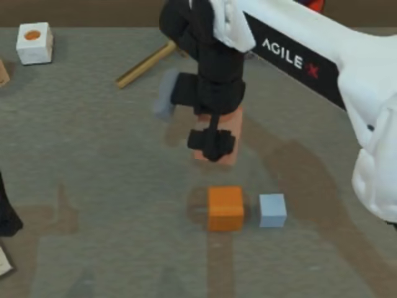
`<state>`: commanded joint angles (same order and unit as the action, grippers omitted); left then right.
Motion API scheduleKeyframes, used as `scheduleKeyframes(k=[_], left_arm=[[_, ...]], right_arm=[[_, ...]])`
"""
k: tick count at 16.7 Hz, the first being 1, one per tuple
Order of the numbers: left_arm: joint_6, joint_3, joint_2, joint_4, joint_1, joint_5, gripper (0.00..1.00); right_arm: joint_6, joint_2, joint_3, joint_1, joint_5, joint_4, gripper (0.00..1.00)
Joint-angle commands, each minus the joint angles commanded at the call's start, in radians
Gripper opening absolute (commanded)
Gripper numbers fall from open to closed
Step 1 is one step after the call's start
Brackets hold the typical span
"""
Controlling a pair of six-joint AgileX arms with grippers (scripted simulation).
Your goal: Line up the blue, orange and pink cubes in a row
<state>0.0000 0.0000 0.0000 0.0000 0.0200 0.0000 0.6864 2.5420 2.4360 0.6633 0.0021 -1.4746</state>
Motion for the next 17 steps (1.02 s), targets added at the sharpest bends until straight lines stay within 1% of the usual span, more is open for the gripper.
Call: scheduleKeyframes(k=[4,7,13,17], left_arm=[[0.000,0.000,0.000,0.000,0.000,0.000,1.00],[0.000,0.000,0.000,0.000,0.000,0.000,1.00],[0.000,0.000,0.000,0.000,0.000,0.000,1.00],[0.000,0.000,0.000,0.000,0.000,0.000,1.00]], right_arm=[[-0.037,0.123,0.267,0.176,0.001,-0.126,0.00],[-0.054,0.170,0.361,0.251,0.004,-0.175,0.00],[-0.057,0.171,0.368,0.258,0.003,-0.177,0.00],[-0.059,0.138,0.253,0.257,0.004,-0.080,0.00]])
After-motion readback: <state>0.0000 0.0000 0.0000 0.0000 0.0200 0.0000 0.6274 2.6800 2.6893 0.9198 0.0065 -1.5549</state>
